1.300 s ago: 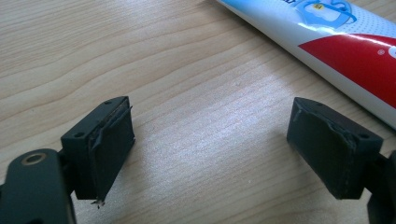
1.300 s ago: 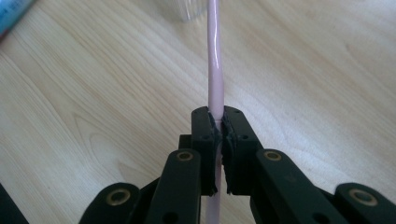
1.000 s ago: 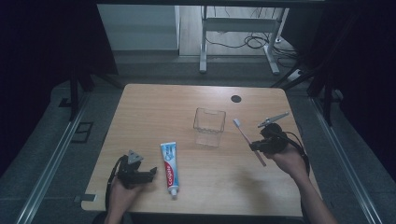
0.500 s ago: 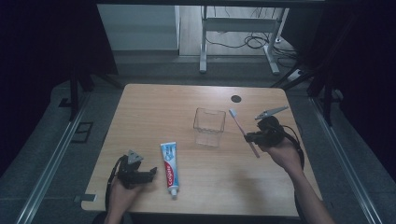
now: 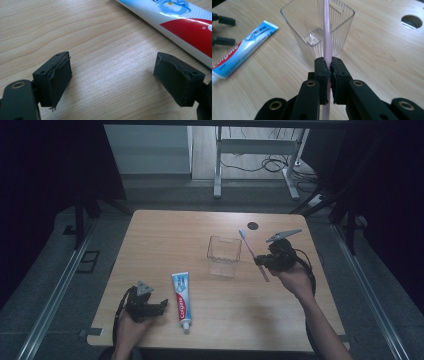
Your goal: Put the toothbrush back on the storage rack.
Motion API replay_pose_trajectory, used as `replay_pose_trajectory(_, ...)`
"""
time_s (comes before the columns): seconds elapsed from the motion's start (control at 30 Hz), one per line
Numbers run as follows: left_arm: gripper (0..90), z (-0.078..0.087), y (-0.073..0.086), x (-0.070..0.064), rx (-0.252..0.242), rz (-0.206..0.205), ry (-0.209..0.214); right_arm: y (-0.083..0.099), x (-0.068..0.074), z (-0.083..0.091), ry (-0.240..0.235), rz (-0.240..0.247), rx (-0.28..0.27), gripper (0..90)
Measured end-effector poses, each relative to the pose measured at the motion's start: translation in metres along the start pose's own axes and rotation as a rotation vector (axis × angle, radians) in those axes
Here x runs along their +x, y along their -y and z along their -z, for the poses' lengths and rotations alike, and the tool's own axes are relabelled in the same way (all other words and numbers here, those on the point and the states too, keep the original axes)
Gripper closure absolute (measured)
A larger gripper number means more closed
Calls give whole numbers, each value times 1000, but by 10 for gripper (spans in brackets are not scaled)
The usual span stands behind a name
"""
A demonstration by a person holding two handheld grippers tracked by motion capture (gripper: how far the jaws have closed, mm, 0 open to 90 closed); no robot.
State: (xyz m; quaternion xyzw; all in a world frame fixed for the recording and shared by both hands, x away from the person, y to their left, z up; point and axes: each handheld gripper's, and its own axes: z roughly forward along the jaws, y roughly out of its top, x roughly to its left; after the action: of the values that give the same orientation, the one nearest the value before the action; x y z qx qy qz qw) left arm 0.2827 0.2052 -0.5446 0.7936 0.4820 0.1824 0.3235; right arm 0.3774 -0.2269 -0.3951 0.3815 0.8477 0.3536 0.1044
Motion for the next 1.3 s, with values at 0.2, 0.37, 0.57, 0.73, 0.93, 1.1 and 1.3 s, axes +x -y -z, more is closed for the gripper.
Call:
replay_pose_trajectory(0.2,147,0,0,0,0,1,0,-11,4,-8,-7,2,-27,834)
replay_pose_trajectory(0.37,147,0,0,0,0,0,0,-17,6,-13,-11,0,-44,834)
replay_pose_trajectory(0.57,147,0,0,0,-1,4,0,-24,9,-18,-11,1,-59,834)
replay_pose_trajectory(0.73,147,0,0,0,-1,4,0,-32,12,-23,-15,2,-76,834)
replay_pose_trajectory(0.93,146,0,0,0,-1,3,0,-39,13,-27,-19,-3,-100,834)
replay_pose_trajectory(1.1,146,0,0,0,0,4,0,-44,15,-30,-22,-6,-112,834)
replay_pose_trajectory(1.3,146,0,0,0,-1,5,1,-55,18,-37,-24,-2,-133,834)
